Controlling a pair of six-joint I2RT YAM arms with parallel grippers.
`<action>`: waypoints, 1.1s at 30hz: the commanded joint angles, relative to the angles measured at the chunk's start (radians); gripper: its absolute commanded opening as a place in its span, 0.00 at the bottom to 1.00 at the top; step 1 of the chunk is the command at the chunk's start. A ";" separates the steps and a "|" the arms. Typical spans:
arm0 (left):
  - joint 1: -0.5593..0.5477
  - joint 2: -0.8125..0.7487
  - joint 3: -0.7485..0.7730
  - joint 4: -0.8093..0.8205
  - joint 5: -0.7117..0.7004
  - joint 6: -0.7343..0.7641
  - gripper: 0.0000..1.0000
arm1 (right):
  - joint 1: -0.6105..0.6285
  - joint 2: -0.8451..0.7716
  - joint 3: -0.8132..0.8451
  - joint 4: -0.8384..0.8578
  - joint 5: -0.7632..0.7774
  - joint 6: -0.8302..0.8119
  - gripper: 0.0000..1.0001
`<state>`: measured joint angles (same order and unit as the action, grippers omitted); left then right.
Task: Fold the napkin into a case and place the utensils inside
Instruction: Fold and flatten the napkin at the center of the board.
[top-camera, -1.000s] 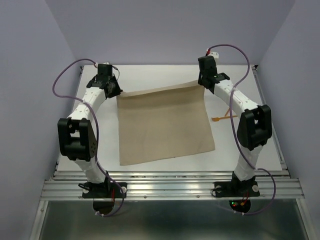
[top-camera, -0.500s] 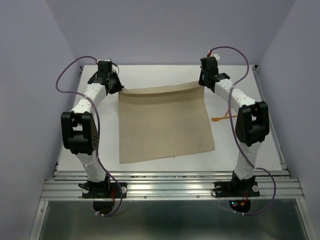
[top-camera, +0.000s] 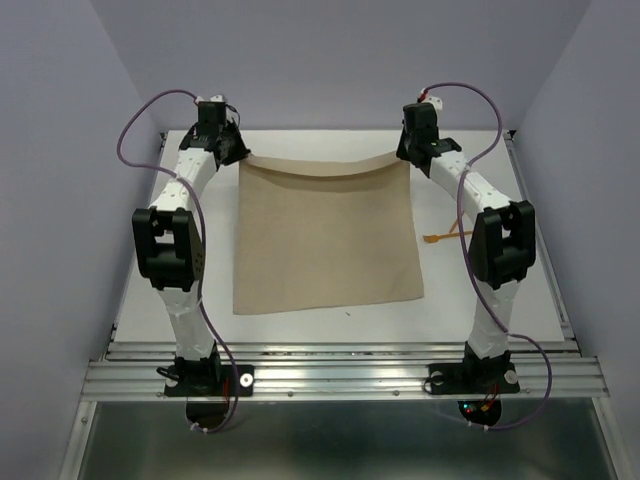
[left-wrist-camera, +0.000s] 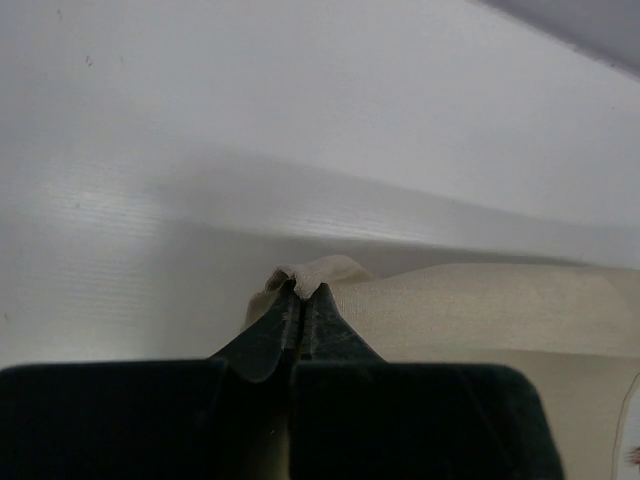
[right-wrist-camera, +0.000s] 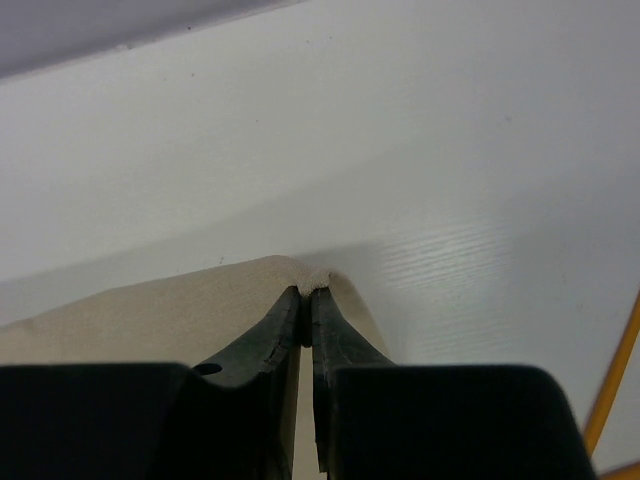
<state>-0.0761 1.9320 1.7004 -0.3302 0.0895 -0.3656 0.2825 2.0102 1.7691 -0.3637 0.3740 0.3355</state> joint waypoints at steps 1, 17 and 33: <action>0.010 0.079 0.169 -0.013 0.038 0.014 0.00 | -0.019 0.033 0.082 0.043 0.034 0.014 0.01; 0.010 0.082 0.231 -0.142 0.059 0.042 0.00 | -0.051 -0.053 0.000 0.022 -0.064 0.034 0.01; 0.010 -0.396 -0.441 -0.118 0.021 -0.012 0.00 | 0.020 -0.637 -0.730 -0.046 -0.217 0.201 0.01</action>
<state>-0.0746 1.6203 1.3579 -0.4637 0.1169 -0.3599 0.2966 1.4693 1.1404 -0.3935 0.2028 0.4702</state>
